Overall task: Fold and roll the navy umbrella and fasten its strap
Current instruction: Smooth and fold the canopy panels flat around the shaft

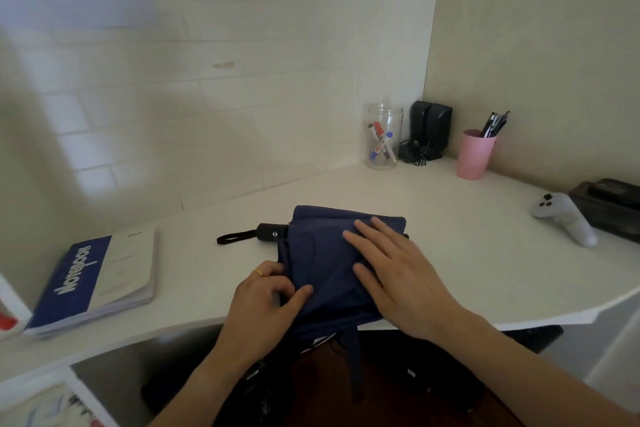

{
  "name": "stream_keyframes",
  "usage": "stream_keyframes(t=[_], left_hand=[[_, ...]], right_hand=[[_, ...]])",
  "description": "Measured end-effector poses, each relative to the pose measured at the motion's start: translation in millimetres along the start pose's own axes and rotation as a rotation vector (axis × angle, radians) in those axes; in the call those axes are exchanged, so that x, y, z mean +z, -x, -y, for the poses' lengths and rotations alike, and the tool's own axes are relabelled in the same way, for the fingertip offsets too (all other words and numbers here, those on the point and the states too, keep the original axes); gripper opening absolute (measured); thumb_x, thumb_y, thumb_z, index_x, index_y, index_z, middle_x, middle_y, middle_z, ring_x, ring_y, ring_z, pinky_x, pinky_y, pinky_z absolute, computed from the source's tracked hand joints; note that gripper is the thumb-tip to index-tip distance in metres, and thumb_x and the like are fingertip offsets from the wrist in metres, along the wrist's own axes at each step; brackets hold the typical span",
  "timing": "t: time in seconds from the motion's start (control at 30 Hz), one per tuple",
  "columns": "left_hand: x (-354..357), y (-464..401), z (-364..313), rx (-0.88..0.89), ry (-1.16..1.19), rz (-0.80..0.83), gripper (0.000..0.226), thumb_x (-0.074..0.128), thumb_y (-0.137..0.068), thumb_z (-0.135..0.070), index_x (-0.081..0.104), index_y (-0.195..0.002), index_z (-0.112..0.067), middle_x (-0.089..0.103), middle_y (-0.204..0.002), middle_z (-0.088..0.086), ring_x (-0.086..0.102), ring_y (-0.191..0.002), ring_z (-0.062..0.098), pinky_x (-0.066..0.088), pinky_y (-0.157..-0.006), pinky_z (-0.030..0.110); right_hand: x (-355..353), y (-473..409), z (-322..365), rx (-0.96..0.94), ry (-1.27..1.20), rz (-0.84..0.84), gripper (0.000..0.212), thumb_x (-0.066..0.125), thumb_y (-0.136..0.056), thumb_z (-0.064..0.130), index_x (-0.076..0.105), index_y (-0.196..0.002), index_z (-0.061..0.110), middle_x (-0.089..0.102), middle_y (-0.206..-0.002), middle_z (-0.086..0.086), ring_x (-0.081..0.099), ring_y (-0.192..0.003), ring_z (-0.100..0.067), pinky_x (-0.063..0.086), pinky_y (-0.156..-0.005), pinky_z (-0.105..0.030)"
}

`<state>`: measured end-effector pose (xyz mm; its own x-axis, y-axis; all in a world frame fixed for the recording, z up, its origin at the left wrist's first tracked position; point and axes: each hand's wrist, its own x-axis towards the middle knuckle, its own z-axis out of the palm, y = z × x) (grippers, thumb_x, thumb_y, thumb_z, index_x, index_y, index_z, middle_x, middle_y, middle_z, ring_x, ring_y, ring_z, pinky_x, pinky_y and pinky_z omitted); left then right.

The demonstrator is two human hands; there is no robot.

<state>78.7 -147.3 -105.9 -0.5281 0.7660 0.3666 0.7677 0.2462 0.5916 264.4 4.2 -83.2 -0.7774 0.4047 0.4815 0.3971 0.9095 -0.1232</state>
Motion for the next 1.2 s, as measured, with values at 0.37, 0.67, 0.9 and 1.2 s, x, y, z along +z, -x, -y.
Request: stream_keyframes(t=[0.37,0.67,0.9,1.2], left_hand=[[-9.3,11.1,-10.4,0.336,-0.130,-0.291,0.022,0.079,-0.085,-0.018,0.064,-0.102,-0.018,0.056,-0.127,0.002,0.052,-0.120,0.015,0.045,-0.103,0.030],[3.2,-15.0,10.6,0.342,-0.575,0.457,0.063,0.008,-0.101,-0.069,-0.012,-0.157,-0.047,-0.017,-0.168,-0.016,-0.017,-0.154,0.004,0.002,-0.129,0.039],[-14.5,-27.8,-28.4,0.502,-0.591,0.079,0.058,0.027,-0.105,-0.056,0.072,-0.122,-0.024,0.062,-0.139,0.002,0.054,-0.126,0.018,0.037,-0.113,0.036],[24.1,-20.2,0.9,0.568,-0.458,0.419,0.056,0.012,-0.109,-0.048,0.001,-0.162,-0.031,-0.011,-0.170,-0.013,-0.018,-0.153,-0.002,-0.001,-0.128,0.032]], right_hand=[[26.1,17.8,-22.7,-0.112,0.149,0.282,0.065,0.014,-0.104,0.059,-0.009,-0.159,0.033,-0.019,-0.167,0.009,-0.024,-0.152,-0.012,-0.009,-0.123,-0.034],[17.4,9.7,-38.1,-0.084,0.115,0.465,0.072,0.010,-0.099,0.068,-0.018,-0.156,0.033,-0.029,-0.162,0.016,-0.030,-0.147,0.000,-0.010,-0.126,-0.032],[11.7,1.6,-37.3,-0.085,0.093,0.533,0.082,0.000,-0.088,0.076,-0.019,-0.156,0.034,-0.027,-0.163,0.015,-0.029,-0.148,-0.002,-0.006,-0.127,-0.034],[-29.5,-63.0,-43.6,-0.011,-0.162,0.124,0.036,0.054,-0.098,0.047,0.070,-0.120,0.023,0.070,-0.123,0.005,0.062,-0.113,-0.017,0.047,-0.100,-0.036]])
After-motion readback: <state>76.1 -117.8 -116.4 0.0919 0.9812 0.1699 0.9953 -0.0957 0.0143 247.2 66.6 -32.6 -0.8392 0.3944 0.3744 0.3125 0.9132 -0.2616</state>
